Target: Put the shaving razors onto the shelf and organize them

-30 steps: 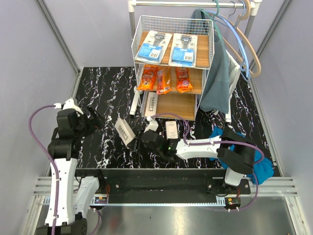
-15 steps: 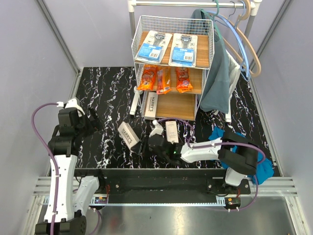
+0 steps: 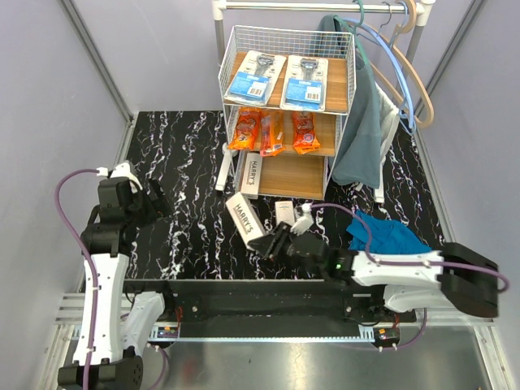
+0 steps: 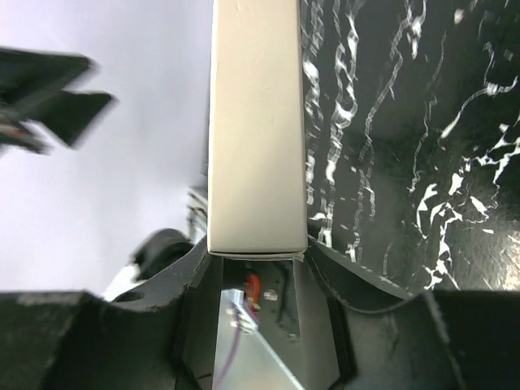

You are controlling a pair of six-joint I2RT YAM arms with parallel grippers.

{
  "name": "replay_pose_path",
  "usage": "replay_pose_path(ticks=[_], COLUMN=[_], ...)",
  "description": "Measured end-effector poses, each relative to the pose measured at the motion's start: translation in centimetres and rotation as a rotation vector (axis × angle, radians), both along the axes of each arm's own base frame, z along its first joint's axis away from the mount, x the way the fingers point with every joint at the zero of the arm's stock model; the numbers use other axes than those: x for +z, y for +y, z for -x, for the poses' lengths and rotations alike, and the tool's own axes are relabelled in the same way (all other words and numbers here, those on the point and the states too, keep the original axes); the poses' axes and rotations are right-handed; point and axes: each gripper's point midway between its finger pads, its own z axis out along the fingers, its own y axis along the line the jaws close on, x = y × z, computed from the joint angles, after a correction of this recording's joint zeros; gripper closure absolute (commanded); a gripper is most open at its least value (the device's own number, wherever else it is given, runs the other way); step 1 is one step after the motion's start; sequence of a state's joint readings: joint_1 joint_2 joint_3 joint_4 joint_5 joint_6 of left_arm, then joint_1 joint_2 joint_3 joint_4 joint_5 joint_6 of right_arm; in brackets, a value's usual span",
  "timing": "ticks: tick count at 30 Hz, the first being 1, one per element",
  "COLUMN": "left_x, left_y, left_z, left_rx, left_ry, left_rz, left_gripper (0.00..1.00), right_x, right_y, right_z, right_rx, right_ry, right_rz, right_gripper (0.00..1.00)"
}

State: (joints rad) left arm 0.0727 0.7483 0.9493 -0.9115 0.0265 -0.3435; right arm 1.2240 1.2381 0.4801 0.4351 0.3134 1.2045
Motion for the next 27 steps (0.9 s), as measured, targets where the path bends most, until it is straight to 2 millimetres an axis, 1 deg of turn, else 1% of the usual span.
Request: replay_pose_path(ticks=[3, 5, 6, 8, 10, 11, 15, 18, 20, 23, 27], left_x=[0.0, 0.0, 0.0, 0.0, 0.0, -0.1, -0.2, -0.4, -0.5, -0.5, -0.5], left_y=[0.0, 0.0, 0.0, 0.0, 0.0, 0.0, 0.0, 0.0, 0.0, 0.0, 0.0], left_z=[0.0, 0.0, 0.0, 0.0, 0.0, 0.0, -0.1, -0.2, -0.2, -0.3, -0.3], left_rx=[-0.001, -0.001, -0.001, -0.001, -0.001, -0.001, -0.001, -0.001, -0.001, -0.001, -0.001], left_ry=[0.0, 0.001, 0.001, 0.001, 0.002, 0.003, 0.011, 0.019, 0.024, 0.026, 0.025], left_rz=[0.001, 0.001, 0.0, 0.0, 0.0, 0.0, 0.001, 0.002, 0.002, 0.002, 0.002], left_gripper=[0.01, 0.01, 0.01, 0.01, 0.01, 0.01, 0.01, 0.01, 0.01, 0.01, 0.01], right_x=[2.3, 3.5, 3.9, 3.9, 3.4, 2.7, 0.4, -2.0, -3.1, -3.7, -3.1], right_y=[-2.2, -3.8, -4.6, -5.9, -6.9, -7.3, -7.9, -8.4, -9.1, -9.8, -9.9], right_z=[0.0, -0.1, -0.2, -0.3, -0.6, -0.8, -1.8, -3.9, -5.3, -7.3, -10.4], right_rx=[-0.045, -0.079, -0.098, -0.134, -0.171, -0.192, -0.244, -0.293, -0.324, -0.362, -0.398], right_ry=[-0.026, -0.038, -0.043, -0.045, -0.038, -0.03, -0.005, 0.031, 0.053, 0.073, 0.08], right_rz=[-0.048, -0.076, -0.087, -0.089, -0.074, -0.056, 0.02, 0.098, 0.125, 0.127, 0.1], right_gripper=[1.0, 1.0, 1.0, 1.0, 1.0, 1.0, 1.0, 1.0, 1.0, 1.0, 1.0])
